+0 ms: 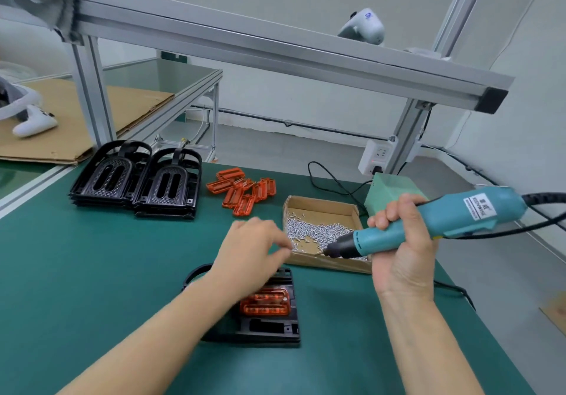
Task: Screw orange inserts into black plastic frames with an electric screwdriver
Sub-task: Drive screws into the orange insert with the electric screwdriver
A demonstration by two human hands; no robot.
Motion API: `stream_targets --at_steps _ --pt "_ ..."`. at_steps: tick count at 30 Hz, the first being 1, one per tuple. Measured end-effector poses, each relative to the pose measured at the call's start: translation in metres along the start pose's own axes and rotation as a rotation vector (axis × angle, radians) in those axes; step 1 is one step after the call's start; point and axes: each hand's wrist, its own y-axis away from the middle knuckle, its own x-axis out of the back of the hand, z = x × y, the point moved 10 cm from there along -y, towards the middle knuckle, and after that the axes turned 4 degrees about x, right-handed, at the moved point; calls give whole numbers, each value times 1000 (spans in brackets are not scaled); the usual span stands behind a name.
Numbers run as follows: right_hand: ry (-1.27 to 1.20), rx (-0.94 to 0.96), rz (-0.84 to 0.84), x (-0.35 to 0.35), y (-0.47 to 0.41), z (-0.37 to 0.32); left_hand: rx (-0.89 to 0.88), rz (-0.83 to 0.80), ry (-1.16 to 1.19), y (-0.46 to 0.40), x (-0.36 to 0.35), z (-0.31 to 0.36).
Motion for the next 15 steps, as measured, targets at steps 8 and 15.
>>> stream_targets --at_steps 8,15 --pt "9 17 42 5 0 -4 102 -88 -417 -84 -57 -4" --pt "36 14 34 9 -4 -5 145 -114 -618 -92 -80 -16"
